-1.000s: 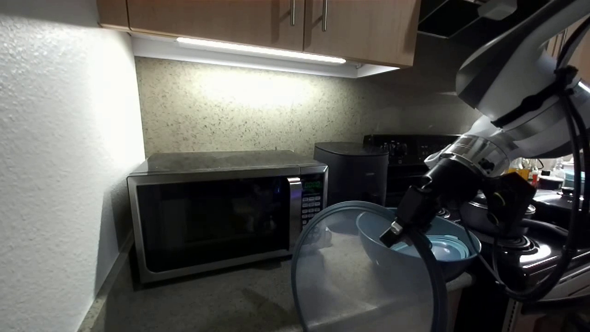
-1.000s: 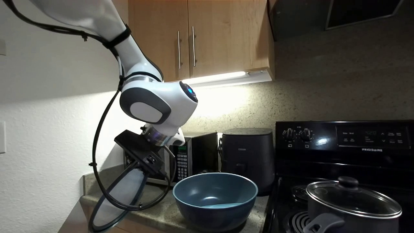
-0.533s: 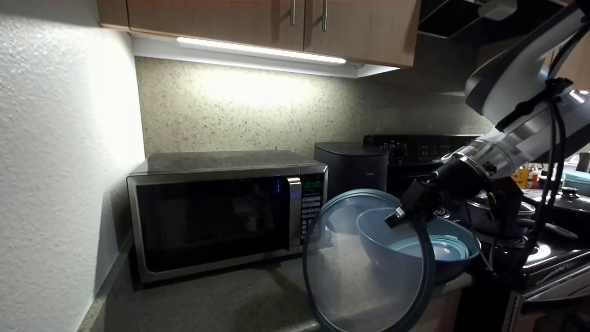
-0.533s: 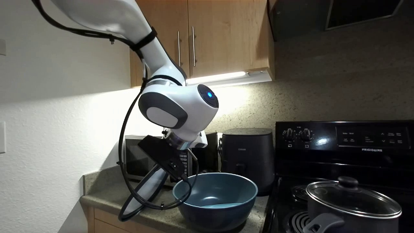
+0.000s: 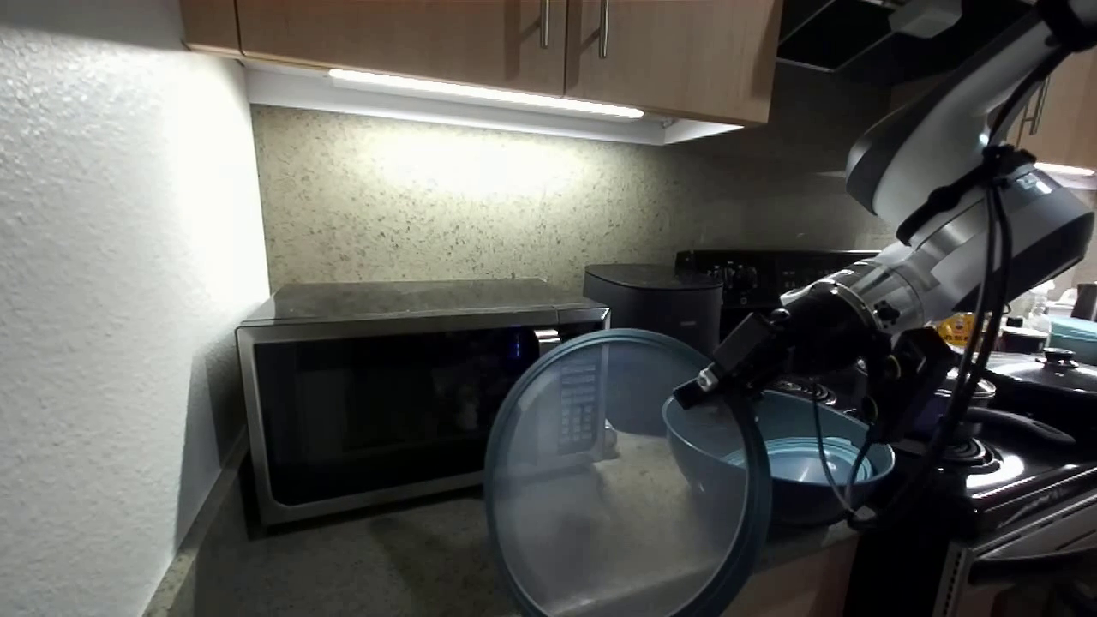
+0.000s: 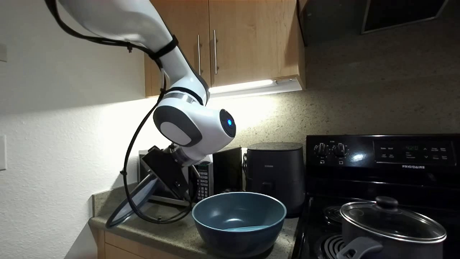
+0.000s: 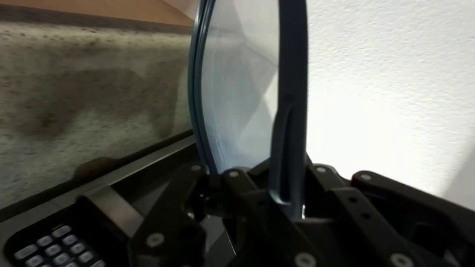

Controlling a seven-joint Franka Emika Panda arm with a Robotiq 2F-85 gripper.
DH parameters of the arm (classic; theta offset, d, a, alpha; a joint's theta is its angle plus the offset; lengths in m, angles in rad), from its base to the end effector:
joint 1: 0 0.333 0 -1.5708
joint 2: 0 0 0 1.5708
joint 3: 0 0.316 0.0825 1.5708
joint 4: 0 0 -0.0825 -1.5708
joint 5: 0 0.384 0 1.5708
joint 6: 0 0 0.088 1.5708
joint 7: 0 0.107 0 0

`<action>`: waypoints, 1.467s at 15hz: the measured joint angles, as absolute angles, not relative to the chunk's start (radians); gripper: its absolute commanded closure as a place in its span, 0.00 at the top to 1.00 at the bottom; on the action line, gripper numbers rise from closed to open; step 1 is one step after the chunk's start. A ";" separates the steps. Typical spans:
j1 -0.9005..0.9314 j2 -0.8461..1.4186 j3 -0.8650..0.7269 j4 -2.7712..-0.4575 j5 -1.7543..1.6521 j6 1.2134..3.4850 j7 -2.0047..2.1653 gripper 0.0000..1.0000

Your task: Remove the lid from the bowl and put it on the base top

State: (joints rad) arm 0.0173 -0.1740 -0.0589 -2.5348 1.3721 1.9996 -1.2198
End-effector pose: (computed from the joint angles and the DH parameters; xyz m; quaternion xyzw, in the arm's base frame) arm 0.4366 0.0417 0.3474 -0.8317 -0.1209 -0.1945 0.5058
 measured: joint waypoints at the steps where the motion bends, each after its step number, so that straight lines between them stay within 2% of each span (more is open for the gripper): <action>1: 0.022 -0.164 -0.053 -2.526 1.399 1.953 -1.240 0.03; 4: 0.023 -0.129 -0.044 -2.502 1.449 1.845 -1.277 0.05; 8: 0.019 -0.109 -0.041 -2.494 1.449 1.840 -1.284 0.03; 17: 0.005 -0.006 -0.041 -2.442 1.388 2.019 -1.284 0.05; 22: 0.002 0.014 -0.042 -2.426 1.385 2.020 -1.284 0.03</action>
